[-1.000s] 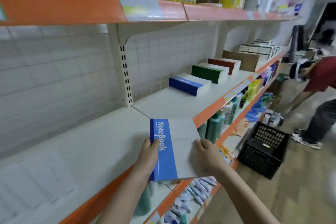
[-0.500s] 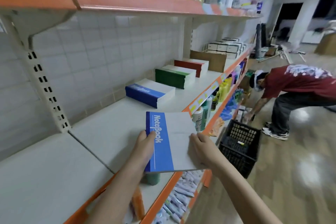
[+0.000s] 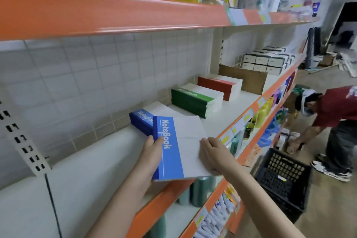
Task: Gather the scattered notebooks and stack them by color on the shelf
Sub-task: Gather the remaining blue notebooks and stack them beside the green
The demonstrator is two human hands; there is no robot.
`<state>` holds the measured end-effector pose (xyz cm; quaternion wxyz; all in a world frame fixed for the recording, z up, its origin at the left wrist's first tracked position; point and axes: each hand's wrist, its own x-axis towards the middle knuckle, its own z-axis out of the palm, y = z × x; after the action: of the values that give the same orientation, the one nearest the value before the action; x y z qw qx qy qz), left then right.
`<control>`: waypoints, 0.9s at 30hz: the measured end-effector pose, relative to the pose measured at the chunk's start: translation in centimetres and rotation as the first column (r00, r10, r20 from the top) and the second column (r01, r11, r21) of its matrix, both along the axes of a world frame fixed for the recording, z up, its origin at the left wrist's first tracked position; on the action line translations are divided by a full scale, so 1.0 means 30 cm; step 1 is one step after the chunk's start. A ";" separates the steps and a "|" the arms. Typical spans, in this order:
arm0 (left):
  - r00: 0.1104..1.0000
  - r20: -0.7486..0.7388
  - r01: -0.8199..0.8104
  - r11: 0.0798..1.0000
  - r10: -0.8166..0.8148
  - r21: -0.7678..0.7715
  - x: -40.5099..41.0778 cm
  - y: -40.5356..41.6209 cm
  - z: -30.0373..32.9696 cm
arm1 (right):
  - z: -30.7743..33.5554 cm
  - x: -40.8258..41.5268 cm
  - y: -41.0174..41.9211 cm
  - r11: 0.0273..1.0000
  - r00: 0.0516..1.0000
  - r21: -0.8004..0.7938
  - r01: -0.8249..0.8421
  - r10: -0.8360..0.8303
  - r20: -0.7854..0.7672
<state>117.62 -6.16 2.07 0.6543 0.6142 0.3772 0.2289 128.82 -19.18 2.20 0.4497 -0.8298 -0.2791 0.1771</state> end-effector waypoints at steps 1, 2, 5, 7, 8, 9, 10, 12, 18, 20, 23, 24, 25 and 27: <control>1.000 0.000 -0.025 1.000 0.025 0.002 0.010 0.013 0.000 | 0.000 0.023 0.024 1.000 1.000 -0.007 -0.023 0.023 0.010; 0.999 0.002 -0.051 0.999 0.051 0.001 0.020 0.025 0.001 | -0.001 0.048 0.049 0.999 0.999 -0.011 -0.045 0.045 0.016; 0.992 0.010 -0.122 0.992 0.122 -0.018 0.047 0.059 0.006 | -0.009 0.118 0.128 0.994 0.994 -0.011 -0.110 0.110 0.010; 0.984 0.021 -0.175 0.984 0.176 -0.025 0.065 0.078 0.007 | -0.012 0.166 0.185 0.986 0.986 0.015 -0.165 0.165 0.000; 0.979 0.022 -0.203 0.979 0.203 -0.028 0.074 0.086 0.009 | -0.011 0.190 0.212 0.981 0.981 0.019 -0.194 0.194 0.002; 0.973 0.024 -0.228 0.973 0.229 -0.037 0.085 0.093 0.011 | -0.011 0.216 0.237 0.974 0.975 0.020 -0.224 0.224 0.005; 0.967 0.027 -0.250 0.967 0.252 -0.050 0.096 0.099 0.015 | -0.011 0.241 0.261 0.968 0.968 0.024 -0.251 0.251 -0.003; 0.949 0.036 -0.309 0.947 0.313 -0.086 0.125 0.104 0.025 | -0.009 0.292 0.299 0.952 0.951 0.025 -0.306 0.307 -0.044; 0.901 -0.068 -0.428 0.904 0.428 0.000 0.219 0.117 0.029 | 0.000 0.435 0.376 0.905 0.902 0.011 -0.425 0.424 -0.086; 0.886 -0.085 -0.454 0.890 0.456 0.047 0.245 0.117 0.023 | -0.003 0.475 0.398 0.887 0.885 0.011 -0.462 0.462 -0.061; 0.861 -0.067 -0.494 0.860 0.504 0.124 0.280 0.120 0.002 | -0.014 0.523 0.428 0.869 0.867 -0.045 -0.493 0.495 0.050; 0.848 -0.065 -0.510 0.843 0.526 0.171 0.290 0.124 -0.012 | -0.020 0.536 0.436 0.865 0.859 -0.065 -0.498 0.502 0.094; 0.833 -0.073 -0.522 0.822 0.549 0.228 0.298 0.129 -0.024 | -0.024 0.548 0.444 0.861 0.851 -0.079 -0.502 0.508 0.132; 0.793 -0.117 -0.528 0.771 0.597 0.357 0.311 0.137 -0.040 | -0.031 0.567 0.460 0.857 0.836 -0.095 -0.507 0.516 0.188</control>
<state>126.95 -2.05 0.87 0.4049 0.5872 0.5756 0.3999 145.84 -5.39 1.26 0.3374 -0.7480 -0.5318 0.2094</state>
